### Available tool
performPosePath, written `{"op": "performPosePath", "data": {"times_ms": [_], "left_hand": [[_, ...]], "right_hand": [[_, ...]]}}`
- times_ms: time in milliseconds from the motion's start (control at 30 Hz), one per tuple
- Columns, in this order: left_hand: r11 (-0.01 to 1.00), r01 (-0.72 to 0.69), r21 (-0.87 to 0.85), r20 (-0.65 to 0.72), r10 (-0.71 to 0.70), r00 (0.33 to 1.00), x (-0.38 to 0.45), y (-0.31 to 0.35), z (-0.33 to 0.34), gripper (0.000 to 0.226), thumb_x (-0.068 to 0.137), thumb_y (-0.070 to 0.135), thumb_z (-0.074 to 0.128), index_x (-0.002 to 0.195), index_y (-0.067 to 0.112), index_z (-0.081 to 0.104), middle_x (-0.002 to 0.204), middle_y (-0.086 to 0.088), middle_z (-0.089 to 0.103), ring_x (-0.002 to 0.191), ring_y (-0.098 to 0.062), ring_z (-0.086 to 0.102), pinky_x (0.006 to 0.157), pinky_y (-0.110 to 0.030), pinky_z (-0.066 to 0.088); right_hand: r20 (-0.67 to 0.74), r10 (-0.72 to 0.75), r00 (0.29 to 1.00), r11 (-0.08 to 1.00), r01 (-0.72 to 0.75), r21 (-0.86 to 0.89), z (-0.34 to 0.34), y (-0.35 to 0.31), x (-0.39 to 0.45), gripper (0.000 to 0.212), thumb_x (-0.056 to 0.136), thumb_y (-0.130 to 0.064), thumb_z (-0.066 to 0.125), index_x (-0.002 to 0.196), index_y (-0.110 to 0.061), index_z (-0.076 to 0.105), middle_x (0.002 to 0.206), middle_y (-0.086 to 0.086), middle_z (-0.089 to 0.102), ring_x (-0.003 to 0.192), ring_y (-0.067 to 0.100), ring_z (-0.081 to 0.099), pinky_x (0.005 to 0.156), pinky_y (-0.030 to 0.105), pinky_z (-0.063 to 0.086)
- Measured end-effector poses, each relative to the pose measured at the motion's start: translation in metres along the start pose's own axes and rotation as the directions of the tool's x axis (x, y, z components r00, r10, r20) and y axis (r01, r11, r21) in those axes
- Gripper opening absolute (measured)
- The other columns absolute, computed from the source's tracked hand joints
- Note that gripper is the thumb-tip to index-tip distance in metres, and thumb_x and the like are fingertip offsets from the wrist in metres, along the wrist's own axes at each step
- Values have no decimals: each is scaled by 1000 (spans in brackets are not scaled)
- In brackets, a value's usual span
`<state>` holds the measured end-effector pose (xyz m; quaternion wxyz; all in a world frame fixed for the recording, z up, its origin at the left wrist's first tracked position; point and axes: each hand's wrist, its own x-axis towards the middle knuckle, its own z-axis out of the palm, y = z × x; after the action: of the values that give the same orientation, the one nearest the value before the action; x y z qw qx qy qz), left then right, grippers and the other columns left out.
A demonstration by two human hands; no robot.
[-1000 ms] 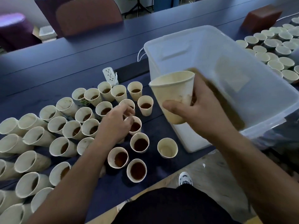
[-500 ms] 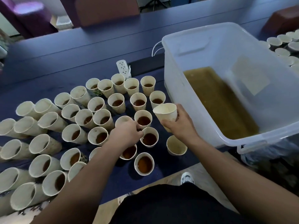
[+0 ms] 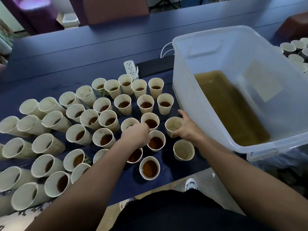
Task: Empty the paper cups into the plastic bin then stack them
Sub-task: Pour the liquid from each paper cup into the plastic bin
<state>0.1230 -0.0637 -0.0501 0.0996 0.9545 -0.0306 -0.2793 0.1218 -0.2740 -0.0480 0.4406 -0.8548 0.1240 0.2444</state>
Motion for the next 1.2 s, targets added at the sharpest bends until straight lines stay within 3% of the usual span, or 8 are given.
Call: {"op": "performPosePath", "data": {"times_ms": [133, 433, 700, 800, 900, 1000, 1100, 1200], "left_hand": [[996, -7, 91, 11, 6, 1000, 4, 3, 6, 12, 99, 28, 56, 93, 18, 59, 89, -3, 62, 80, -23, 61, 73, -41, 56], [995, 8, 103, -42, -4, 999, 5, 4, 15, 16, 101, 28, 55, 88, 18, 57, 84, -3, 60, 78, -24, 61, 64, -39, 53], [999, -30, 41, 3, 30, 1000, -11, 5, -16, 24, 102, 32, 53, 91, 16, 68, 80, -2, 66, 76, -20, 65, 71, -39, 59], [1000, -21, -6, 11, 21, 1000, -23, 10, -46, 25, 99, 28, 55, 78, 19, 67, 78, -2, 69, 76, -20, 67, 73, -40, 59], [997, -24, -74, -7, 24, 1000, -39, 17, -80, 31, 97, 22, 55, 72, 16, 72, 65, 1, 66, 65, -17, 63, 58, -32, 52], [989, -57, -137, -75, 47, 996, -54, 24, -110, 35, 93, 21, 55, 63, 11, 69, 59, -5, 66, 57, -21, 59, 56, -39, 53], [977, -93, -192, -152, 64, 986, -68, 35, -132, 29, 88, 23, 56, 77, 1, 72, 76, -15, 72, 54, -21, 51, 58, -36, 50], [956, -133, -263, -212, 77, 974, -81, 48, -149, 27, 85, 23, 58, 77, 1, 73, 64, -16, 67, 51, -18, 46, 54, -29, 42]], "right_hand": [[-31, -40, 999, 999, 41, 12, -3, -5, -8, 112, 76, -23, 86, 157, -39, 10, 165, -1, 20, 148, 26, 27, 115, 47, 36], [-265, -298, 917, 946, 321, 49, -2, -11, -39, 74, 91, -21, 68, 151, -42, 28, 157, -12, 35, 142, 10, 34, 111, 33, 32], [-206, -349, 914, 935, 354, -11, -1, -7, -52, 74, 90, -3, 61, 147, -42, 35, 148, -10, 47, 131, 1, 42, 102, 23, 42], [-159, -384, 910, 923, 385, -26, 0, -9, -60, 80, 86, 3, 61, 143, -47, 35, 147, -16, 46, 131, 4, 46, 102, 35, 52], [18, -402, 915, 915, 401, 44, 0, -12, -64, 90, 83, -2, 66, 148, -49, 26, 153, -20, 38, 142, 5, 35, 110, 43, 46], [131, -446, 885, 891, 425, 161, 3, -20, -66, 96, 82, -15, 77, 150, -48, 18, 151, -23, 38, 142, 1, 33, 117, 36, 34], [2, -454, 891, 867, 441, 231, 9, -34, -70, 91, 76, -26, 87, 143, -44, 28, 130, -37, 48, 128, -9, 45, 104, 18, 40], [-189, -458, 869, 821, 494, 284, 10, -50, -74, 85, 71, -22, 90, 137, -33, 38, 119, -26, 58, 114, -4, 56, 92, 18, 49]]}}
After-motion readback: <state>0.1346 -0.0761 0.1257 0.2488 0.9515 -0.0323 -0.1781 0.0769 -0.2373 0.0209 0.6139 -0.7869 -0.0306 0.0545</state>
